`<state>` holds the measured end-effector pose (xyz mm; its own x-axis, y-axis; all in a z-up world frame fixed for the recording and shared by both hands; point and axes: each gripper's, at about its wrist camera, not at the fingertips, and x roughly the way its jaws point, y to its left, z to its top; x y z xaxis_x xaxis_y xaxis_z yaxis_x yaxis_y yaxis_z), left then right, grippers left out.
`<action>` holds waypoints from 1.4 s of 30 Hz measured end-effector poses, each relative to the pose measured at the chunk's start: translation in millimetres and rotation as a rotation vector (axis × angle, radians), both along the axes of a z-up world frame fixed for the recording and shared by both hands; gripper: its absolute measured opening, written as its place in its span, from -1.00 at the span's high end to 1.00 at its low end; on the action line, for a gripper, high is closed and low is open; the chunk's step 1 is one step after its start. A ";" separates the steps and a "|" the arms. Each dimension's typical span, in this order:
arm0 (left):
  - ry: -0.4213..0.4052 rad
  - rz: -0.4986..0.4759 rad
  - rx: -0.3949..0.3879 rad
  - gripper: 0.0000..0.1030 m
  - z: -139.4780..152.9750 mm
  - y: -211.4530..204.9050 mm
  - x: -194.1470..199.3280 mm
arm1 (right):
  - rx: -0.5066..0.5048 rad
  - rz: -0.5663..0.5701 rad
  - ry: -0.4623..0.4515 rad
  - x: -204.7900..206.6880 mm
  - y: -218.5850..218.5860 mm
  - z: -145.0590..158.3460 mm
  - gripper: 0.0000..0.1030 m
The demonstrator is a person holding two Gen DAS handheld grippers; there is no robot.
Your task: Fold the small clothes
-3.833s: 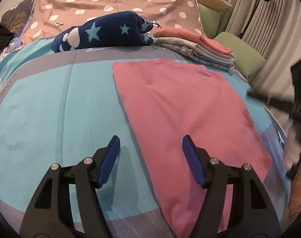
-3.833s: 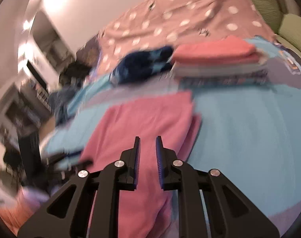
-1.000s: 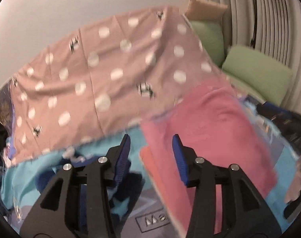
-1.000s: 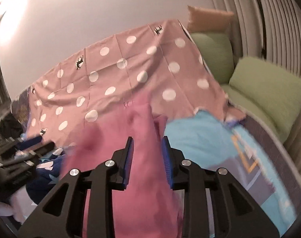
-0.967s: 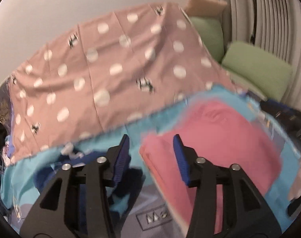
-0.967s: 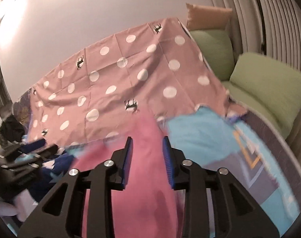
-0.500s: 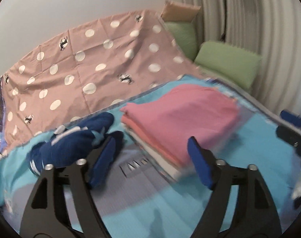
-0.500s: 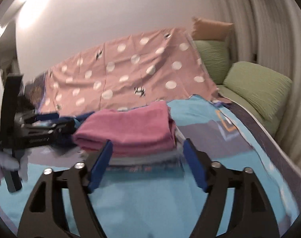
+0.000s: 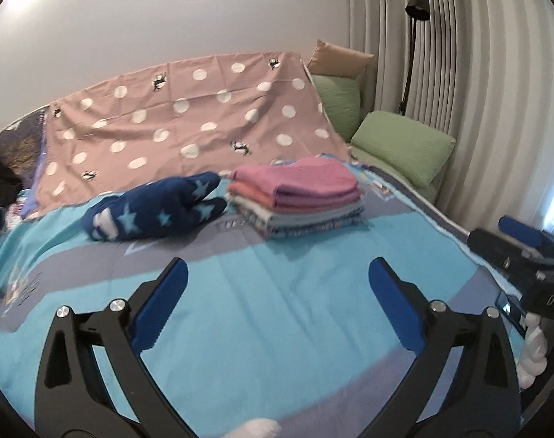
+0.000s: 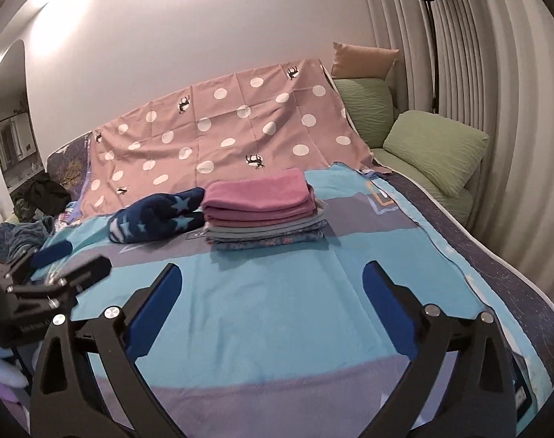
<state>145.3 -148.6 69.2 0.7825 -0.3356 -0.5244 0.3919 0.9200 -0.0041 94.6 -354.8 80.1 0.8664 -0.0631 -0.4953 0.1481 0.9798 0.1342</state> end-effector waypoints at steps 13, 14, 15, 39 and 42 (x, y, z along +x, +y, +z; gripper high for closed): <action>-0.016 0.020 -0.011 -0.96 17.5 20.9 -90.5 | 0.027 -0.024 0.003 -75.6 19.7 11.1 -0.97; -0.015 0.017 -0.013 -0.96 17.2 21.4 -94.9 | 0.026 -0.022 0.003 -77.3 20.7 11.8 -0.97; -0.015 0.015 -0.016 -0.96 17.0 21.7 -97.3 | 0.024 -0.015 0.004 -81.1 23.3 12.4 -0.97; 0.000 -0.017 0.005 -0.96 14.8 12.8 -116.9 | 0.012 -0.020 0.044 -90.7 28.1 5.0 -0.97; -0.002 -0.024 0.009 -0.96 14.2 11.2 -117.6 | 0.011 -0.019 0.049 -89.1 27.4 2.8 -0.97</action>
<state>27.7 -137.4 83.4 0.7752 -0.3493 -0.5263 0.4134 0.9105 0.0047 5.5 -327.4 82.8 0.8400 -0.0732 -0.5376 0.1730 0.9753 0.1375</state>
